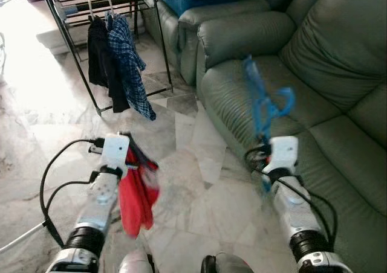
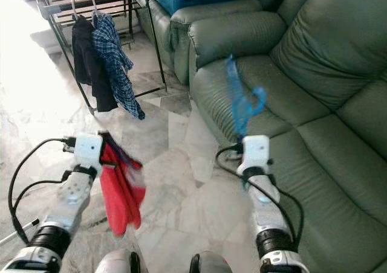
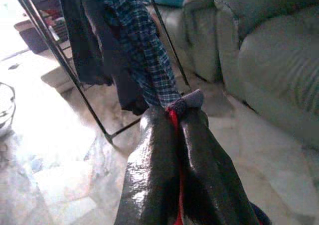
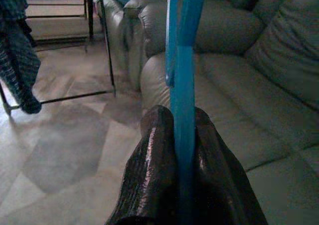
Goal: Hang hanger
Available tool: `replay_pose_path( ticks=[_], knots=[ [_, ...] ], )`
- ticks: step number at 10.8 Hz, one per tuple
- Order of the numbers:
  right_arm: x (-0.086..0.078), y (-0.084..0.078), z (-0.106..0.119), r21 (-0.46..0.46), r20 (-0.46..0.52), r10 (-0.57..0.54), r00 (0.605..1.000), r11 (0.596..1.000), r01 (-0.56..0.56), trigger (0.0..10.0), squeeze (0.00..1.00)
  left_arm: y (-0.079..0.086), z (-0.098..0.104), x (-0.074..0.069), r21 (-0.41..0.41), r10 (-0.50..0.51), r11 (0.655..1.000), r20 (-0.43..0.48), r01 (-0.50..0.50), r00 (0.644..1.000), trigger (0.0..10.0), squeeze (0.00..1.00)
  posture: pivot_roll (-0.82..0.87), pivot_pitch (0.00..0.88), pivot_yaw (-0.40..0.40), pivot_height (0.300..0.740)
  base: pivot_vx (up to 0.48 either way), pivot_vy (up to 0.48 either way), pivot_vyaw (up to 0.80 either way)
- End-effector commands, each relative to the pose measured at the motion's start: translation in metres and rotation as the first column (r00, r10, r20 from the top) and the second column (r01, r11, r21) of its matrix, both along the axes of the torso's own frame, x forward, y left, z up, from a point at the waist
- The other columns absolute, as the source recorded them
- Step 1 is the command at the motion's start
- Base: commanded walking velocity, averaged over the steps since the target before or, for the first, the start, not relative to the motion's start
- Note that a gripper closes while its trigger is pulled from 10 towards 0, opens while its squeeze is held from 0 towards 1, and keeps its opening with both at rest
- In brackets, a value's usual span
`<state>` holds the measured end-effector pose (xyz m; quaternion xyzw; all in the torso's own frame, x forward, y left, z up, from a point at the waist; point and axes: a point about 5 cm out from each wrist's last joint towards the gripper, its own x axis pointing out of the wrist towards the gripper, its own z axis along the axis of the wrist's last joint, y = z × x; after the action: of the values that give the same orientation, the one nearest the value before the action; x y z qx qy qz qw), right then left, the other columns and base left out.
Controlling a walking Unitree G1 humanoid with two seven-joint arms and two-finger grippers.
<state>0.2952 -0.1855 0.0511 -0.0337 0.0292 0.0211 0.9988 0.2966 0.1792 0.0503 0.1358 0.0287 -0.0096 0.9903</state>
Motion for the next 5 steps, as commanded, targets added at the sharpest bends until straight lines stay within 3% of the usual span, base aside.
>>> replay_pose_path(
  ticks=[1, 3, 4, 5],
  knots=[
    [0.002, -0.001, 0.007, 0.004, 0.034, -0.005, 0.999, 1.000, 0.005, 10.0, 0.00, -0.001, 0.007, 0.003, 0.002, 0.009, 1.000, 0.039, -0.009, 0.999, 10.0, 0.00, 0.00, 0.000, -0.040, 0.740, 0.000, 0.000, 0.00],
    [0.002, -0.001, 0.000, -0.035, 0.000, 0.013, 1.000, 0.999, -0.013, 10.0, 0.00, -0.002, 0.012, 0.010, -0.015, -0.003, 1.000, 0.058, 0.004, 0.998, 10.0, 0.00, 0.00, 0.000, -0.043, 0.740, 0.000, 0.000, 0.00],
    [-0.001, 0.000, -0.008, -0.088, -0.055, 0.059, 0.997, 0.994, -0.064, 10.0, 0.00, -0.007, 0.012, 0.009, -0.008, -0.075, 0.997, 0.045, 0.076, 0.996, 10.0, 0.00, 0.00, 0.009, -0.044, 0.740, 0.000, 0.000, 0.00],
    [-0.008, -0.005, -0.024, -0.115, -0.197, 0.125, 0.973, 0.982, -0.149, 10.0, 0.00, -0.013, 0.012, 0.005, 0.078, -0.235, 0.969, 0.023, 0.233, 0.972, 10.0, 0.00, -0.01, 0.033, -0.041, 0.740, 0.000, 0.000, 0.00]
  ],
)
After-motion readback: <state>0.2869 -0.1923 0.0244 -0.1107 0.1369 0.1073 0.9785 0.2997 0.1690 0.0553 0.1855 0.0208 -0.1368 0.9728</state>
